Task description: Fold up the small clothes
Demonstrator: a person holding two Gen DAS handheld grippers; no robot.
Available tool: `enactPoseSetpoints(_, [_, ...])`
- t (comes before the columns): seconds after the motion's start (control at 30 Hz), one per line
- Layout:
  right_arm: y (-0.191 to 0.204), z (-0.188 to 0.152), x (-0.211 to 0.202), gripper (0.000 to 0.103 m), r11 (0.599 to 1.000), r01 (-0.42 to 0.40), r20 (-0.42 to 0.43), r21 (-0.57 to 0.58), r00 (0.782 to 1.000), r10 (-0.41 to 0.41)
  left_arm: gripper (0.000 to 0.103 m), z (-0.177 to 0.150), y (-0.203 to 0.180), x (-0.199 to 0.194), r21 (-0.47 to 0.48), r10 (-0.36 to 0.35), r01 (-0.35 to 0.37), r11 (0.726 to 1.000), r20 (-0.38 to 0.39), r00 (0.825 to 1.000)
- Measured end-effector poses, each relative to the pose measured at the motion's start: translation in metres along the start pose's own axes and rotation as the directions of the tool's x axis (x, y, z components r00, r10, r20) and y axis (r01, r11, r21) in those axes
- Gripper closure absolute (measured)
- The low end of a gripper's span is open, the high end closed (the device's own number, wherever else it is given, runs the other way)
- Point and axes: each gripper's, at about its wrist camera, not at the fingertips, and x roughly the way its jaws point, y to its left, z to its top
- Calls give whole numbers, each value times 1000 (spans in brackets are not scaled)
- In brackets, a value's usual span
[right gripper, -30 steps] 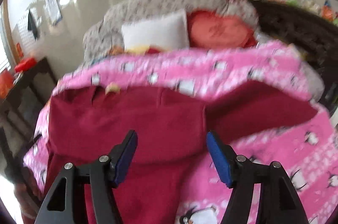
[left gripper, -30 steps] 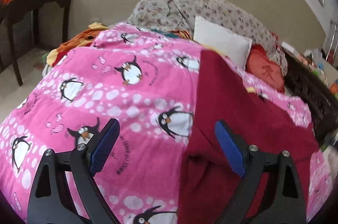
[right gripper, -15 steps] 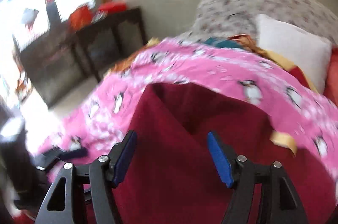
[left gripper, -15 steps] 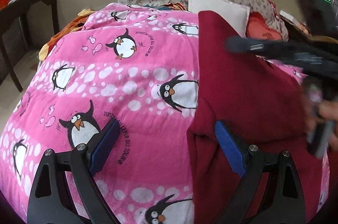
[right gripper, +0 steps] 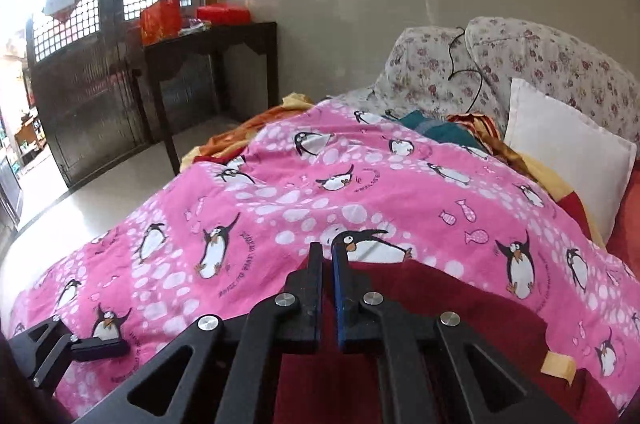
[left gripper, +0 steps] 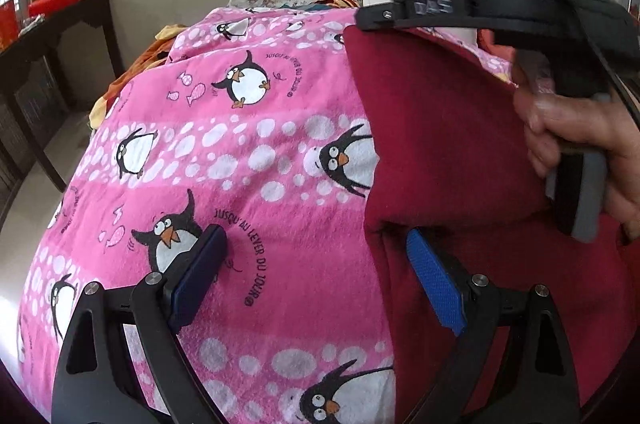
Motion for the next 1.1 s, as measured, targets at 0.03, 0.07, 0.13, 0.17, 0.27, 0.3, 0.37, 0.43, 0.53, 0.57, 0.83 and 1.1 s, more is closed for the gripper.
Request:
enactPoseSetpoints(0.03, [-2,-3,-8,92,1000,-12,-16,22,1000,12,11,1,2,-2,-15,-16,16,1000,4,1000])
enactPoseSetpoints(0.07, [-8,-11,-25,78,998,-37,-22,56,999,38,11,2,5,-3,-31,-34,34,999,8,999])
enactPoseSetpoints(0.13, [-17,-30,-60,56,995,-33,-9,89,999,34,11,4,12,-9,-71,-78,80,994,30,996])
enactPoseSetpoints(0.17, [-28,-47,-87,55,994,7,-2,107,1000,-7,11,6,13,-12,-83,-95,98,992,43,995])
enactPoseSetpoints(0.27, [-63,-88,-152,54,972,200,-28,126,980,-198,11,8,16,-25,-113,-148,161,980,115,982])
enactPoseSetpoints(0.3, [-79,-102,-174,51,945,292,-40,144,956,-289,11,8,14,-28,-113,-158,174,978,136,978])
enactPoseSetpoints(0.37, [-107,-124,-203,36,878,439,-73,190,898,-434,11,9,8,-31,-106,-168,186,977,160,973])
enactPoseSetpoints(0.43, [-139,-150,-223,30,796,545,-134,263,838,-529,11,10,0,-31,-100,-181,199,975,171,969])
enactPoseSetpoints(0.53, [-172,-178,-213,40,800,491,-221,343,871,-440,11,13,-12,-23,-92,-212,229,969,164,963])
enactPoseSetpoints(0.57, [-175,-183,-204,72,821,448,-231,355,892,-388,11,13,-16,-20,-86,-218,233,969,154,964])
enactPoseSetpoints(0.83, [-190,-152,-210,96,777,529,-169,341,848,-503,11,13,-25,8,-91,-211,216,972,64,975])
enactPoseSetpoints(1.1, [-209,-197,-257,60,736,390,-129,554,913,-387,11,11,-24,4,-90,-217,224,971,82,973])
